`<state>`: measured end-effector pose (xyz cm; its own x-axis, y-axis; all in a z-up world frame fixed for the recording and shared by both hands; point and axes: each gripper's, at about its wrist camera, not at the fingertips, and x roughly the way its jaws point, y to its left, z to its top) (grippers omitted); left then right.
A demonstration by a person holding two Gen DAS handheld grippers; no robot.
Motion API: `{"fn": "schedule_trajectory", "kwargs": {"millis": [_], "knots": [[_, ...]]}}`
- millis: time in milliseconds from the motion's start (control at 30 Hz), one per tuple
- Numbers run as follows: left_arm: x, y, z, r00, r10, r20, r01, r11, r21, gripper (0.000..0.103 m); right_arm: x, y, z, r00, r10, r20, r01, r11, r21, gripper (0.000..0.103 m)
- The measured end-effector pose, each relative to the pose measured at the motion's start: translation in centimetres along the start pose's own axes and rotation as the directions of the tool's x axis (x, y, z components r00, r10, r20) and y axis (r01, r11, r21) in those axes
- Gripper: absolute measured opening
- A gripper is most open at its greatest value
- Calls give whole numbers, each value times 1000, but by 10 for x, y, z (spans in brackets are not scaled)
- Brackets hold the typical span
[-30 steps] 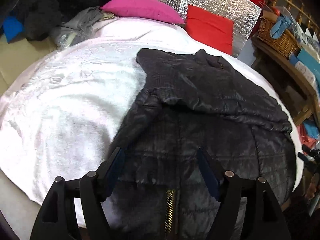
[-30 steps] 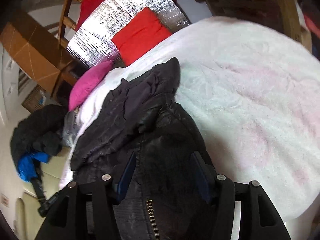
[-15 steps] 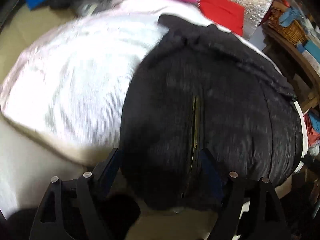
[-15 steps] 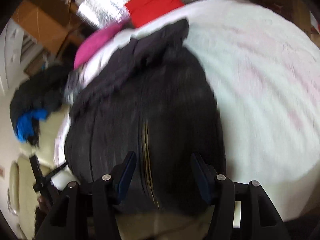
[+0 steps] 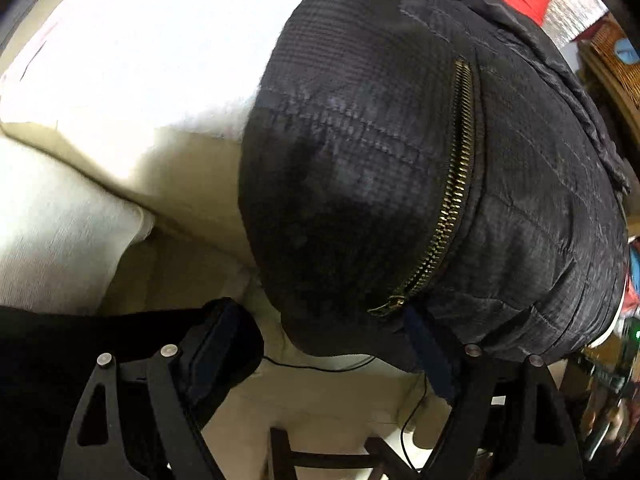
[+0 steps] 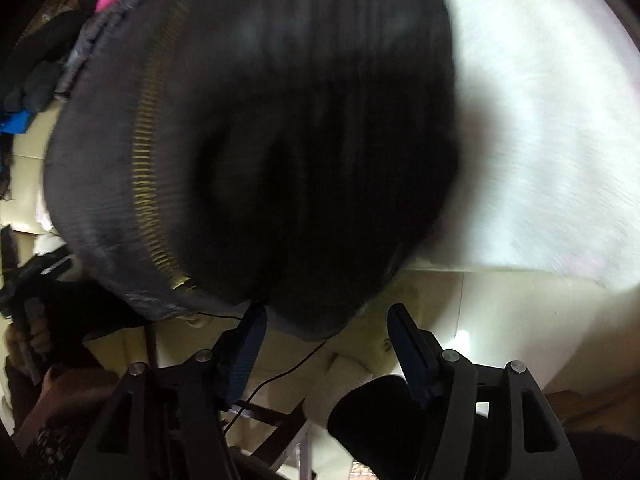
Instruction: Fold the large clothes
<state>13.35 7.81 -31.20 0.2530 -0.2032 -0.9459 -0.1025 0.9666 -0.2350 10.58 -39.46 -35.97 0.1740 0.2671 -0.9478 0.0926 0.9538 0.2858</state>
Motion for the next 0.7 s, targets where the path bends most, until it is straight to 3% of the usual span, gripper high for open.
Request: {"fn": "schedule_trajectory", "kwargs": {"millis": [133, 267, 400, 433, 467, 533, 700], "knots": [[-4, -11, 10, 998, -56, 29, 55, 998, 10, 83, -13, 10, -4, 995, 25, 99, -18, 997, -70, 63], [-6, -16, 12, 993, -116, 18, 115, 993, 25, 54, -33, 14, -8, 987, 92, 135, -81, 993, -82, 52], [-4, -22, 7, 994, -110, 11, 110, 993, 35, 53, -42, 9, -12, 979, 150, 140, -139, 986, -89, 50], [-3, -22, 8, 994, -109, 8, 109, 994, 25, 59, -39, 5, -10, 981, 149, 127, -142, 988, -67, 50], [-2, -20, 8, 995, -100, 2, 100, 995, 8, 75, -36, 1, -6, 983, 145, 113, -141, 989, -45, 50], [2, -10, 9, 998, -69, 11, 69, 997, -38, 87, -28, 2, 0, 988, 127, 91, -127, 992, -6, 55], [18, -7, 10, 993, -117, -12, 115, 989, -92, 91, -19, 2, 14, 993, 92, 77, -92, 996, -4, 60]]}}
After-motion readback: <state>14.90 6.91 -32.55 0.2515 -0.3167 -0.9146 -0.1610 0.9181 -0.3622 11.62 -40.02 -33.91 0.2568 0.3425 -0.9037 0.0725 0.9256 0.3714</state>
